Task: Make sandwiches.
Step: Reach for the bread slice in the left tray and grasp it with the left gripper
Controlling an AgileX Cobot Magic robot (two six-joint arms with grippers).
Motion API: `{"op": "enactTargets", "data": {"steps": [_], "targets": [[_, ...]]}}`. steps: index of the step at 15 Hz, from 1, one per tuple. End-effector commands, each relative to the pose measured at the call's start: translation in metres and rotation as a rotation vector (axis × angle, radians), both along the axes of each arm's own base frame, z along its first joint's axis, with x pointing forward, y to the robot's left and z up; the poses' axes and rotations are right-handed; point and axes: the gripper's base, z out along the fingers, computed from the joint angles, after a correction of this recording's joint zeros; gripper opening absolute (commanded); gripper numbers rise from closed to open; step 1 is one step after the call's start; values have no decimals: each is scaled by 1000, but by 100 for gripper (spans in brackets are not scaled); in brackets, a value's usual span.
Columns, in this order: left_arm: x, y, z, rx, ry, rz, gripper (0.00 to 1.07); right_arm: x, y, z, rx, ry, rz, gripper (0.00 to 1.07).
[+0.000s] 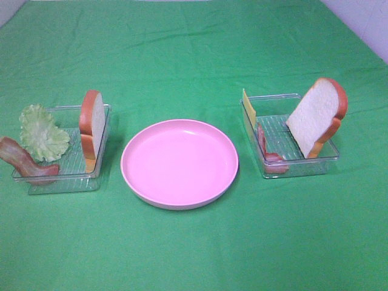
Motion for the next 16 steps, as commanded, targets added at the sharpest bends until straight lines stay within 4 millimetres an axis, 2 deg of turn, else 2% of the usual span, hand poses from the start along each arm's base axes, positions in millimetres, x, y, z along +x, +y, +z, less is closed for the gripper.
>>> {"op": "enactTargets", "data": {"steps": [1,8,9,10,13,15,16], "targets": [[-2,0,0,-3,-27,3,79,-2,0,1,-7,-29,1,67],[-2,0,1,4,-27,8,79,-2,0,1,-7,-29,1,67],[1,0,6,2,-36,6,79,-2,0,1,-7,-29,1,67],[6,0,19,-2,-90,5,78,-2,0,1,-7,-29,1,67],[39,-1,49,-30,-104,0,78,-2,0,1,-7,-29,1,67],[76,-3,63,-77,57,-21,78,-2,0,1,-7,-29,1,67],[85,-4,66,-89,99,-26,78,-2,0,1,-7,-29,1,67]]}}
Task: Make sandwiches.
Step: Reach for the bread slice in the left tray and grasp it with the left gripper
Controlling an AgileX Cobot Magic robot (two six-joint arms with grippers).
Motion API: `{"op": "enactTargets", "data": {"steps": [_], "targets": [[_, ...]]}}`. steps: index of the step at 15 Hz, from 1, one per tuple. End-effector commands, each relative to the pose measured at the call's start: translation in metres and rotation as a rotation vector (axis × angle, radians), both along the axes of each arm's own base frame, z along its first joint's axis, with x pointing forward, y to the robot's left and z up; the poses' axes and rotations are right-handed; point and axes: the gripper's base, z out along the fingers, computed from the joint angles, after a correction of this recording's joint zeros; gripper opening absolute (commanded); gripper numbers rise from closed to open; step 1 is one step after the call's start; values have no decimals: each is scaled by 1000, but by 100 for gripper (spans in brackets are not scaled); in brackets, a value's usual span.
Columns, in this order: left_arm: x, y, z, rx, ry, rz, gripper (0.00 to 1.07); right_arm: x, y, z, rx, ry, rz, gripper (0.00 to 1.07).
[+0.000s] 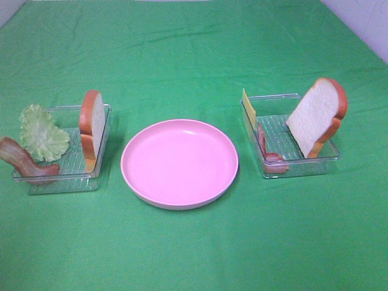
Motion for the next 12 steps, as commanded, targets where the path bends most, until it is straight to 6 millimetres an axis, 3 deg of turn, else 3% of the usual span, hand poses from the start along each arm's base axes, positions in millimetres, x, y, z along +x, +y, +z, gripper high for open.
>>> {"op": "enactTargets", "data": {"steps": [1,3,4,5,6,7,9,10,11,12], "targets": [[41,-3,16,-58,181,-22,78,-2,0,1,-7,-29,1,67],[68,-4,23,-74,273,-30,78,-2,0,1,-7,-29,1,67],[94,-5,28,-89,335,-35,78,-2,0,1,-7,-29,1,67],[115,-5,27,-104,391,-40,78,-2,0,1,-7,-29,1,67],[115,-5,27,-104,391,-40,78,-2,0,1,-7,-29,1,67],[144,-8,26,-140,463,-53,78,-2,0,1,-7,-29,1,67],[177,-19,19,-139,564,-103,78,-2,0,1,-7,-29,1,67],[177,-19,19,-139,564,-103,78,-2,0,1,-7,-29,1,67],[209,-41,5,-123,643,-148,78,-2,0,1,-7,-29,1,67],[224,-55,-3,-117,680,-149,78,-2,0,1,-7,-29,1,67]]}}
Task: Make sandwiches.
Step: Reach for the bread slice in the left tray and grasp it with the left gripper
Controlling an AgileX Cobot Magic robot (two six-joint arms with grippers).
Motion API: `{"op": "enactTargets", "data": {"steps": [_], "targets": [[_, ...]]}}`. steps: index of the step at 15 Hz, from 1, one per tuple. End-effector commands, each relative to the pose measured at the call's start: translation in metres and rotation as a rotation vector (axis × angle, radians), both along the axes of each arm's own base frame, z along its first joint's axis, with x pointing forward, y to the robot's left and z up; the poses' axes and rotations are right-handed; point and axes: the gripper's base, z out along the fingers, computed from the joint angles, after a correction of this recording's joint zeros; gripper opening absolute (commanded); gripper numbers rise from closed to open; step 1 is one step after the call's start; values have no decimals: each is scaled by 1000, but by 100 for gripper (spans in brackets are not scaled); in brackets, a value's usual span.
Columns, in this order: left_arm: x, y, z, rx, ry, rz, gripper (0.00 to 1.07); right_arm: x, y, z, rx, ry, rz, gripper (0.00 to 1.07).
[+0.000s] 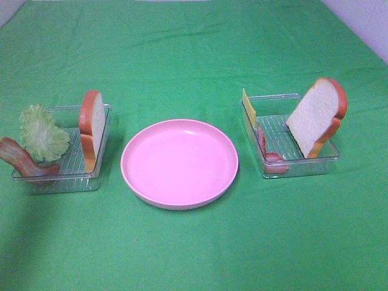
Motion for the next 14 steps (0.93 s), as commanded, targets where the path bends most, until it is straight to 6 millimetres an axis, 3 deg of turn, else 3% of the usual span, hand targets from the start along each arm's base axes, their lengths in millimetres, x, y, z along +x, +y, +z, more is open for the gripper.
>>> {"op": "enactTargets", "data": {"steps": [1,5,9,14], "targets": [[30,-28,-16,16,77,5,78,-2,0,1,-7,-29,1,67],[84,-85,-58,130,177,64,78,-2,0,1,-7,-29,1,67],[116,-105,-99,124,258,65,78,-2,0,1,-7,-29,1,67],[129,-112,-126,98,270,62,78,-2,0,1,-7,-29,1,67]]}}
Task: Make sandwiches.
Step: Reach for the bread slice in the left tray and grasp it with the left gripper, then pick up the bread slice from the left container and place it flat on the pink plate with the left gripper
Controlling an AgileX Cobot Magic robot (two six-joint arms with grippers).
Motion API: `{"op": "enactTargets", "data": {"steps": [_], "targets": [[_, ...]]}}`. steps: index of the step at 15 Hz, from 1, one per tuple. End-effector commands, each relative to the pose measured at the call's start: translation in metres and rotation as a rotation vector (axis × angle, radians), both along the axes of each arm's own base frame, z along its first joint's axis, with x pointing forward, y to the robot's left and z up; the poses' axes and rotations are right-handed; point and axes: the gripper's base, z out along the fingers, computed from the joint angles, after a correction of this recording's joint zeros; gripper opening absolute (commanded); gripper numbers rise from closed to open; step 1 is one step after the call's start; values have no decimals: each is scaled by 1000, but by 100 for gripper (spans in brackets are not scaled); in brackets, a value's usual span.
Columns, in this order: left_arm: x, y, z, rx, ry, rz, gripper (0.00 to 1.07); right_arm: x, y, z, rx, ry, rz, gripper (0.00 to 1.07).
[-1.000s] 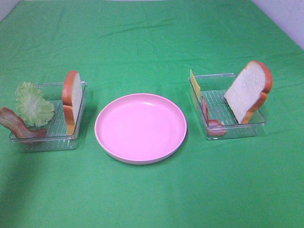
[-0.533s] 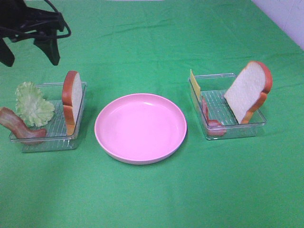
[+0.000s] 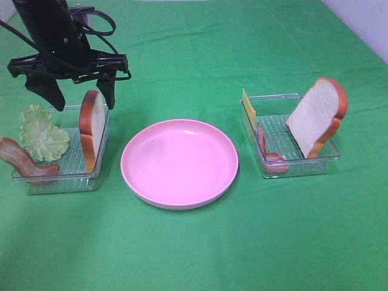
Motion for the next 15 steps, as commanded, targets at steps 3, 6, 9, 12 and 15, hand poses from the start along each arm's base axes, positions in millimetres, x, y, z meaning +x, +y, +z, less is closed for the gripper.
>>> {"op": "enactTargets", "data": {"steps": [3,6,9,12,15], "targets": [[7,-7,-25,4,28,-4,70,-2,0,1,-7,-29,1,67],[7,-6,-26,5,28,-4,53,-2,0,1,-7,-29,1,67],[7,-6,-26,5,27,-4,23,-2,0,1,-7,-29,1,67],[7,-6,-26,7,27,-3,0,-2,0,1,-7,-29,1,67],[3,-5,-12,5,35,-1,0,-2,0,1,-7,-29,1,67]]}}
